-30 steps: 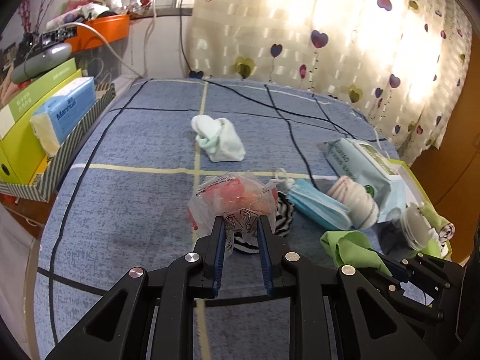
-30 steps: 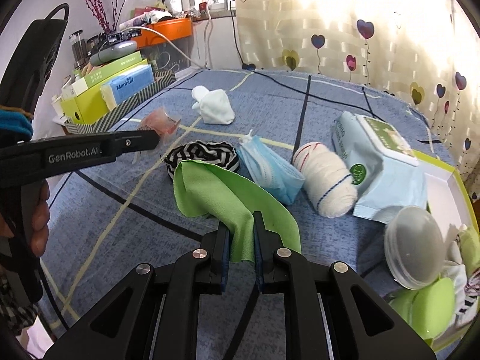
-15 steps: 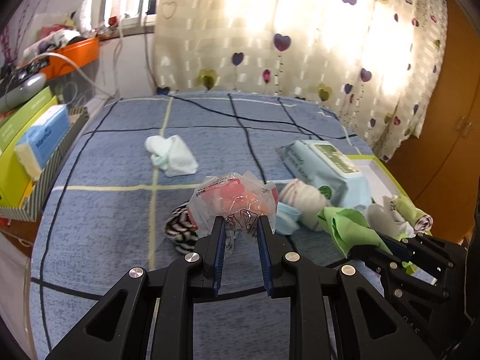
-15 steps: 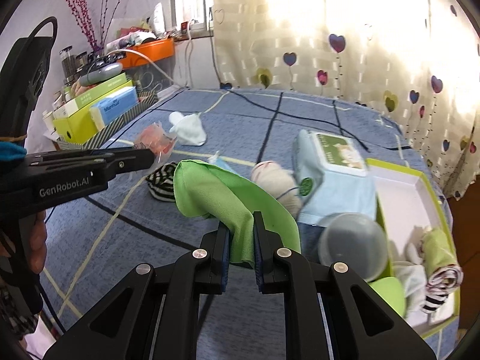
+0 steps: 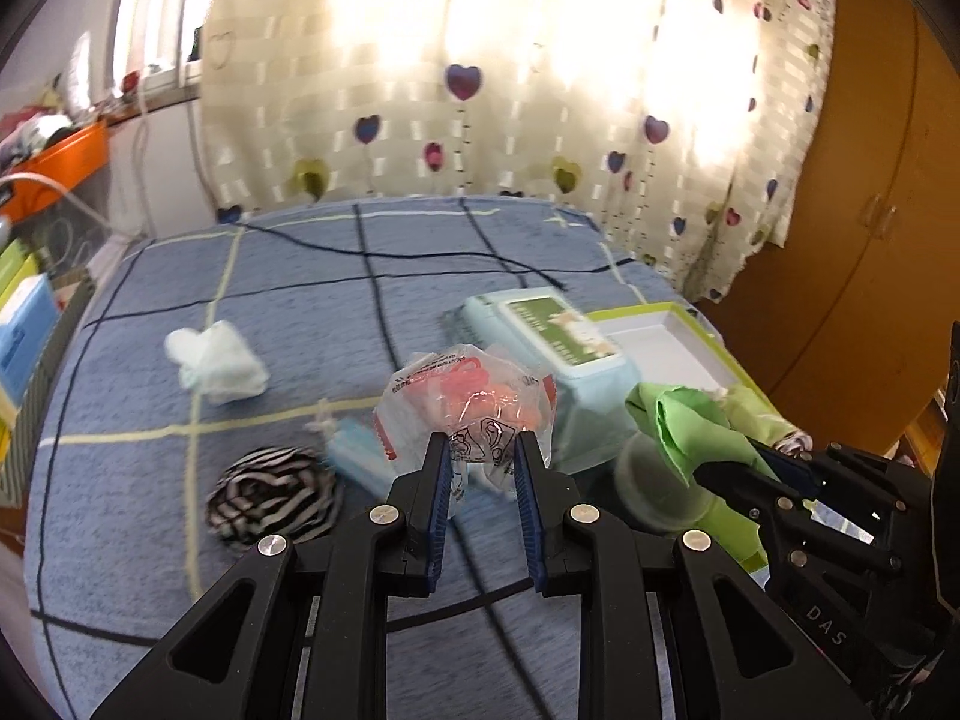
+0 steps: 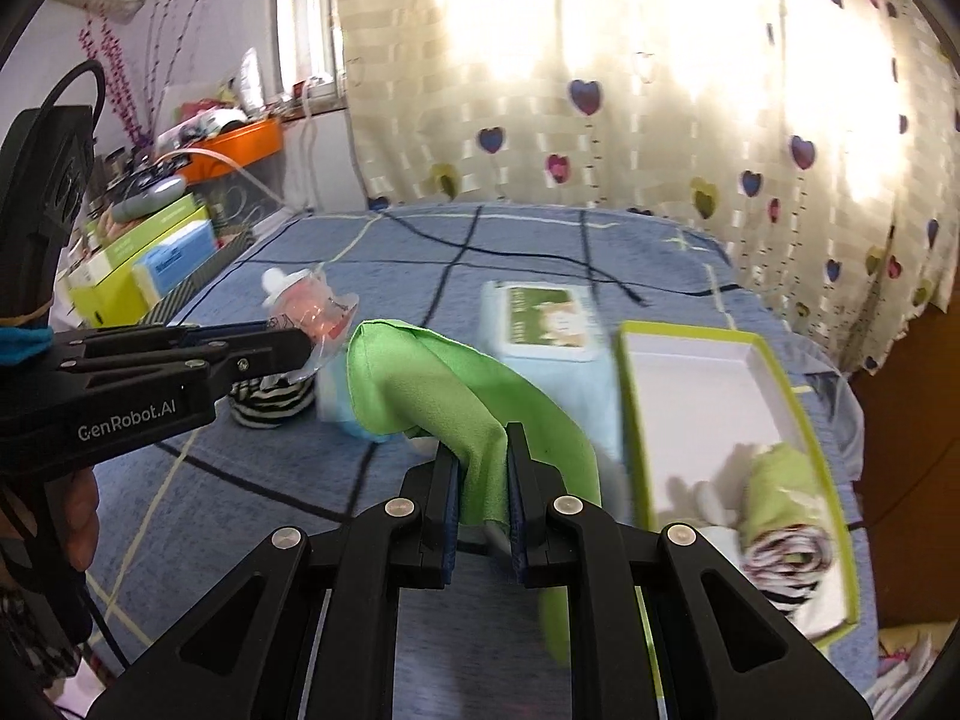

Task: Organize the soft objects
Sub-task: 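Carry the plastic bag and green cloth over the white box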

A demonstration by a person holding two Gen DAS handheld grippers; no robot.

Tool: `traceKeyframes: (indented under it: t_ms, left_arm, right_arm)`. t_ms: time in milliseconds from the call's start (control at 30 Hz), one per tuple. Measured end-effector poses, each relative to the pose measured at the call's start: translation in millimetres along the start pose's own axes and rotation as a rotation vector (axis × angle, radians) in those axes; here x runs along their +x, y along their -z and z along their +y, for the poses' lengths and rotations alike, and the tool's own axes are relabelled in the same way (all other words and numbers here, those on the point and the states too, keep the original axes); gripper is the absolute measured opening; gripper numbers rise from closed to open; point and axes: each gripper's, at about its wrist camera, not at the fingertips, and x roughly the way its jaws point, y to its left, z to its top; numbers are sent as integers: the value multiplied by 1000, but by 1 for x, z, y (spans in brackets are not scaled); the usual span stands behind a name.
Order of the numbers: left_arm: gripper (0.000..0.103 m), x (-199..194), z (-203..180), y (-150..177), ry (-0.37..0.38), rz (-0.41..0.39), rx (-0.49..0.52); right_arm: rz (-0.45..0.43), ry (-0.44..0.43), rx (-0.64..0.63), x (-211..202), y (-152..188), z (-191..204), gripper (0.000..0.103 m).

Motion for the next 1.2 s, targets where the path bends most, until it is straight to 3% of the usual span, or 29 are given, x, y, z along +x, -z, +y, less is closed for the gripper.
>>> traceKeyframes:
  t_ms: [567, 1200]
  left_arm:
    - [20, 50, -77, -32, 137, 45, 91]
    - [20, 114, -137, -36, 241, 137, 174]
  right_arm:
    - [18, 132, 87, -4, -2, -84, 14]
    - [113, 202, 88, 37, -5, -153, 14]
